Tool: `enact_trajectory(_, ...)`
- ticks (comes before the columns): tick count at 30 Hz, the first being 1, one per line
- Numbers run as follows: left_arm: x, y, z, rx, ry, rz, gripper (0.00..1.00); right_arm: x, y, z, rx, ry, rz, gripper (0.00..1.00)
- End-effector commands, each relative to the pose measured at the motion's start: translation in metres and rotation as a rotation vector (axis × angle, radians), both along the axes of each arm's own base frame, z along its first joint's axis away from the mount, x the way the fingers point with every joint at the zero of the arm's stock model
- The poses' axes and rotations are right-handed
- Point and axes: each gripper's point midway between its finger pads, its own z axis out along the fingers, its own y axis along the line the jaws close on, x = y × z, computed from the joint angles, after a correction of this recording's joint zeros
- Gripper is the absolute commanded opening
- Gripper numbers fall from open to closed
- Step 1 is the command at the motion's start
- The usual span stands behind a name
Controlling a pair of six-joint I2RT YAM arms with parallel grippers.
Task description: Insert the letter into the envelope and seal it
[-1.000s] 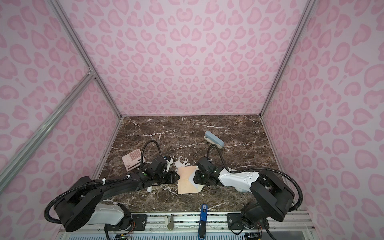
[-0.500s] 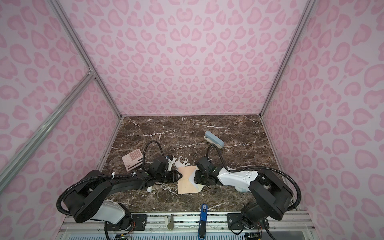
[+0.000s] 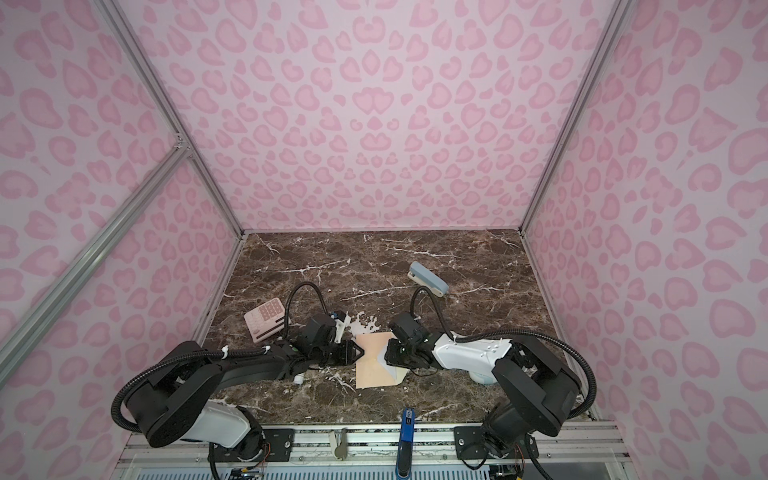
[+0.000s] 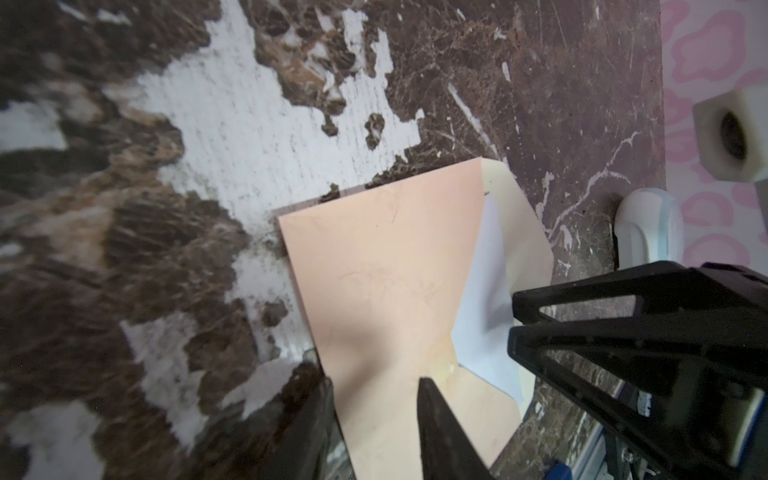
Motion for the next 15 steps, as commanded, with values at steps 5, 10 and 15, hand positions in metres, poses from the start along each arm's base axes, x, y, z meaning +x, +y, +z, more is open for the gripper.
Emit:
enact_trajectory(5, -0.013, 0.012, -0.014, 0.056, 0.07, 0.006, 0.38, -0.004, 0.006, -0.003, -0.005, 0.015, 0.017, 0.42)
enact_trajectory(10, -0.013, 0.011, -0.013, 0.051, 0.068, 0.004, 0.38, -0.005, 0.009, -0.003, -0.007, 0.018, 0.021, 0.42)
enact_trajectory(15, -0.014, 0.011, -0.012, 0.05, 0.068, 0.004, 0.38, -0.005, 0.013, -0.003, -0.008, 0.018, 0.025, 0.43)
